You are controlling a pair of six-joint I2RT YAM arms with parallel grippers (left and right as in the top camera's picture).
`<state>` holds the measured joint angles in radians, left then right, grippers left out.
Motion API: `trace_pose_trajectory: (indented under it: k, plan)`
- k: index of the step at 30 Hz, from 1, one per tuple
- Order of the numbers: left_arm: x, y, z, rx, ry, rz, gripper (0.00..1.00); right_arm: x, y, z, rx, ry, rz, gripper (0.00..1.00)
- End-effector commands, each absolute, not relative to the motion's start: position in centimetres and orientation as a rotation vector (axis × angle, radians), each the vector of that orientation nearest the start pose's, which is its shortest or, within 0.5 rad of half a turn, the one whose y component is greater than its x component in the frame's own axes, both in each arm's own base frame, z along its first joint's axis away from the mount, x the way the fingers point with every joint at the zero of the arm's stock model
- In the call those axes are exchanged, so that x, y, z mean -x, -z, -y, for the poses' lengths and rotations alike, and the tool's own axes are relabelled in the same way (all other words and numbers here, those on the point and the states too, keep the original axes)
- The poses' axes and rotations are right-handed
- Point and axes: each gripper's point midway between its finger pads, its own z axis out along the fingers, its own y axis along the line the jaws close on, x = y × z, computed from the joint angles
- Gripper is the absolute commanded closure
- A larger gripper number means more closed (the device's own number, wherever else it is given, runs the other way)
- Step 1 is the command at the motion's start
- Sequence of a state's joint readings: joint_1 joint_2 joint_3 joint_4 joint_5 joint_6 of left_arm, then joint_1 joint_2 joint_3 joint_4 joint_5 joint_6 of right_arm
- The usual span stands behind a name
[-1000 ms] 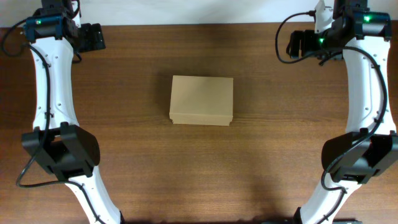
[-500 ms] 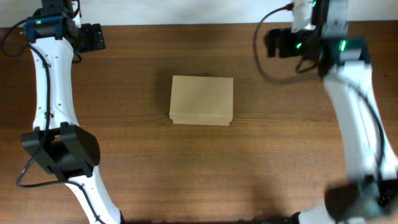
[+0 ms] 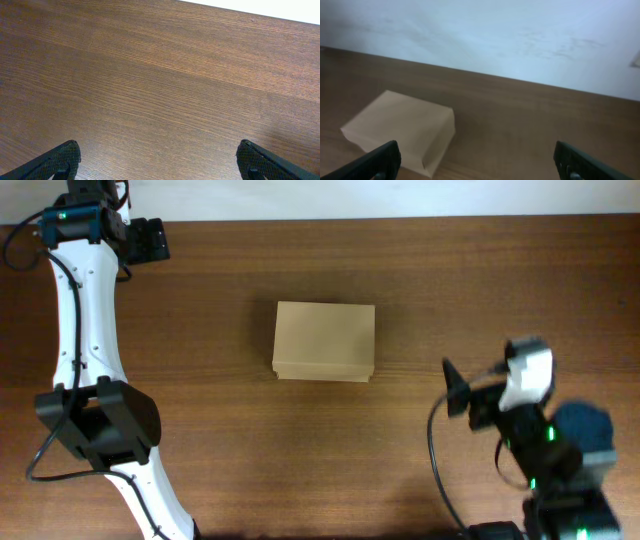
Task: Pack container
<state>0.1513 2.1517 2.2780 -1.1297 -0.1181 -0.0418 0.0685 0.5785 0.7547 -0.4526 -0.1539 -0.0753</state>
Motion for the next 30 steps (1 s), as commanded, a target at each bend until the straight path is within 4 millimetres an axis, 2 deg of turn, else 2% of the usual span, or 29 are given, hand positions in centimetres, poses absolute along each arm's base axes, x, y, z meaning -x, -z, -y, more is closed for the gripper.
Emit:
trace_pose_trajectory:
  k: [1,7,13,30]
  plan:
    - [-52.3,-21.8,-10.4,0.284,-0.212,-2.56,0.0,-24.1,-27.7,-3.5,0.206,-0.108,-1.784,0.01]
    - [-52.3,-21.8,-10.4,0.284,-0.212,-2.56,0.0,-21.8,-22.7,-3.0,0.19,-0.092,-1.739,0.01]
    - [-52.3,-21.8,-10.4,0.284,-0.212,-2.561,0.0,-21.6,-19.2,-3.0,0.188,-0.092,-1.747,0.01]
    - [-52.3,-21.8,-10.4,0.284,-0.212,-2.56,0.0,-22.3,-12.9,-2.5,0.169,-0.082,-1.881,0.01]
